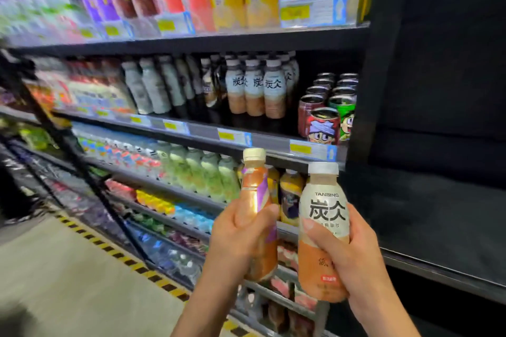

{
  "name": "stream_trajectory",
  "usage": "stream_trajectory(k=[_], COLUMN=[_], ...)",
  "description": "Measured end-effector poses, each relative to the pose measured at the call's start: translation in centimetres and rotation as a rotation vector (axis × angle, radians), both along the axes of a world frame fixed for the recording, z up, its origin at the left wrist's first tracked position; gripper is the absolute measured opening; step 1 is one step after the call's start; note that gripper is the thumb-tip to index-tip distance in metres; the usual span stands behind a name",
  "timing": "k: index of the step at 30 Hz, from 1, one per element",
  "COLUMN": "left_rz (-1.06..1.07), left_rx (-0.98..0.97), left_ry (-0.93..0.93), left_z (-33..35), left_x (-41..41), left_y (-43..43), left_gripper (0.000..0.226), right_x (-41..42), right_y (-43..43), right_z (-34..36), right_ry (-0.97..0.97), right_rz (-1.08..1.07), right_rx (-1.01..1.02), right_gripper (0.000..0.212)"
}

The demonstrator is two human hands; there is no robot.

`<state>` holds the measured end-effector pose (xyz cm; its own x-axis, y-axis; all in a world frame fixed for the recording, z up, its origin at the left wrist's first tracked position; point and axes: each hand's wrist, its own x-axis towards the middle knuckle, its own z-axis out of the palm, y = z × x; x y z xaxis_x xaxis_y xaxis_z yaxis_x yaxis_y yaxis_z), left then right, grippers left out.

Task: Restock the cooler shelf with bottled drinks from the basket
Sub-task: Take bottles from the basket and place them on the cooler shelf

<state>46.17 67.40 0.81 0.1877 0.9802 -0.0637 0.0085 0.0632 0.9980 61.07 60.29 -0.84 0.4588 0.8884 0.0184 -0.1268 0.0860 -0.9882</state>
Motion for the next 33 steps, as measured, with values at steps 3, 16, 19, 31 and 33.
stream_trajectory(k=[3,16,19,31,33], left_rz=[-0.007,-0.152,-0.177,-0.190,-0.209], left_rx=[0.027,0.141,0.163,0.216,0.214], left_ry=[-0.009,-0.055,-0.067,-0.063,-0.051], left_z=[0.0,2.3,3.3,7.6,8.0], left_x=[-3.8,-12.1,-11.9,-8.5,-7.7], left_y=[2.9,15.9,19.3,32.0,33.9], left_gripper=[0.044,0.032,0.023,0.044,0.045], right_x=[-3.6,-12.2,-12.4,-10.8,-10.5], right_y=[3.0,13.9,16.9,29.8,31.7], right_z=[-0.3,2.4,4.1,7.7,8.1], right_ry=[-0.010,-0.153,-0.175,-0.207,-0.191], right_rz=[-0.006,-0.064,-0.089,-0.219,-0.249], right_rx=[0.010,0.079,0.113,0.139,0.121], right_gripper=[0.041,0.045,0.046,0.029,0.030])
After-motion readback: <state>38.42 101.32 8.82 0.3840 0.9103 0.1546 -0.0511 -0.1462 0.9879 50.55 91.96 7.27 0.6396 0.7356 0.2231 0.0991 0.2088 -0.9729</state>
